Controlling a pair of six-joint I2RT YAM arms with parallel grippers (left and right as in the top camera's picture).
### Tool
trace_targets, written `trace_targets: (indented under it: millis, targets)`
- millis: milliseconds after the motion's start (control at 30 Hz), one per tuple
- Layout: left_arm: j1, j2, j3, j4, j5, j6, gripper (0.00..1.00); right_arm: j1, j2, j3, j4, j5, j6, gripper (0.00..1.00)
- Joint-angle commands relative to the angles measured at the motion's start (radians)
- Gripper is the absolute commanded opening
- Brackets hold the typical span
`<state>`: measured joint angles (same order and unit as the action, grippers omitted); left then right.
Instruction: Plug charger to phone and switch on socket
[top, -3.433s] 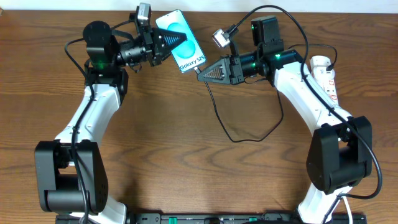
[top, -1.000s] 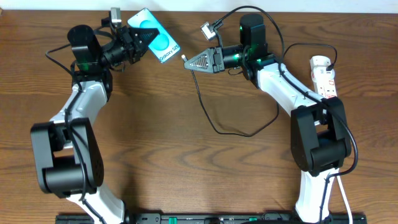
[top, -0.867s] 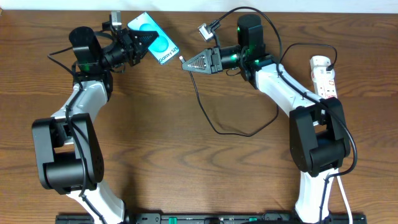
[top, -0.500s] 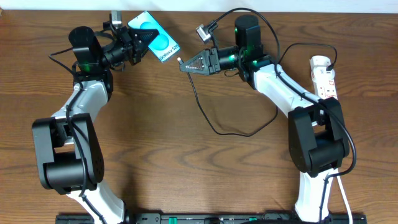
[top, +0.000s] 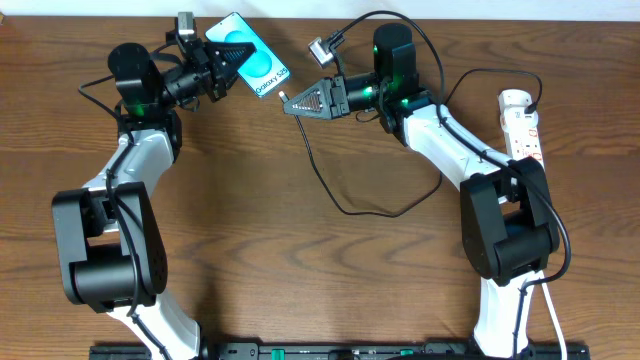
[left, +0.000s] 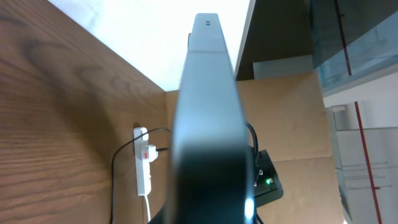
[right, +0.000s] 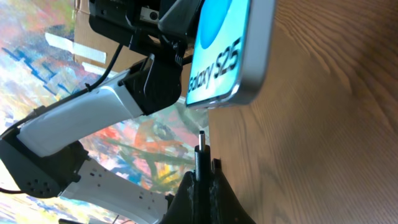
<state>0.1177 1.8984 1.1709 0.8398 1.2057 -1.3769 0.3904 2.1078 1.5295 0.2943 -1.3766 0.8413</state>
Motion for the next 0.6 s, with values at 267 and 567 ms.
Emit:
trace_targets:
  millis: [267, 567]
  targets:
    - [0.001, -0.013, 0.008, 0.042, 0.041, -0.013, 0.07, 0.006, -0.003, 0.009, 0.035, -0.017, 0.019, 0.01]
    - [0.0, -0.013, 0.008, 0.042, 0.043, -0.013, 0.07, 0.006, -0.003, 0.009, 0.04, -0.017, 0.019, 0.01]
